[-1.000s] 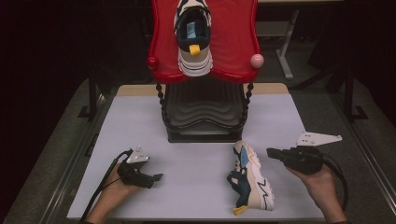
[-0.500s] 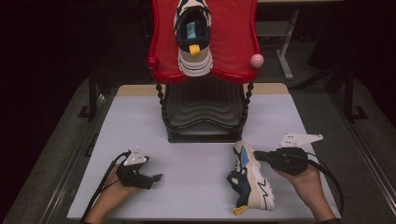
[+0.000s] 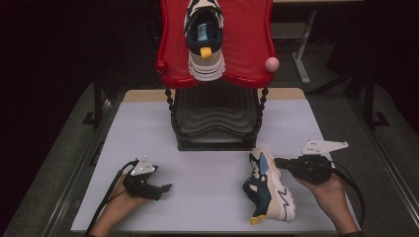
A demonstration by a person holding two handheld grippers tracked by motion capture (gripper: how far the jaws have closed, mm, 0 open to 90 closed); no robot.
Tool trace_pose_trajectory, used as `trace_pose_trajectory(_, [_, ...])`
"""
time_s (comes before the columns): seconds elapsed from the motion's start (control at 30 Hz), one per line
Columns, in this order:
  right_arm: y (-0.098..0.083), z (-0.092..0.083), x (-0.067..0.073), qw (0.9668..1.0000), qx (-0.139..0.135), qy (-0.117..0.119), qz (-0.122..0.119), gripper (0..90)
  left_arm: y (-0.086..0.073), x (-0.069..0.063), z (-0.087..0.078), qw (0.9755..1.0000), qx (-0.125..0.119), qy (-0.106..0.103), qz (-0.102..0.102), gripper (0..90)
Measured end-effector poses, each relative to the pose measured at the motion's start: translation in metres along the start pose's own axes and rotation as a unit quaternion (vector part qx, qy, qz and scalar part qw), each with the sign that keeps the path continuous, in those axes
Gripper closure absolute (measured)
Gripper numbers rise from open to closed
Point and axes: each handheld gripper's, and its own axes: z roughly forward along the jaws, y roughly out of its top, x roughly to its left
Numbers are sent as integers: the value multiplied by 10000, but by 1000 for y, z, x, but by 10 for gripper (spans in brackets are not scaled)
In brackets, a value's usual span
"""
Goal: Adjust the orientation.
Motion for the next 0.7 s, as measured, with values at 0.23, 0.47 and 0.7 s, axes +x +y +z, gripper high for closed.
trace_pose_trajectory(0.23, [-9,-10,-13,9997,-41,-162,195,898,0,0,0,10000,-3,1,-2,128])
trace_pose_trajectory(0.47, [-24,-19,-32,9980,31,-369,519,898,0,0,0,10000,-4,1,-1,129])
trace_pose_trajectory(0.7, [-43,-18,-50,9942,408,-654,749,899,0,0,0,10000,-4,-1,-1,129])
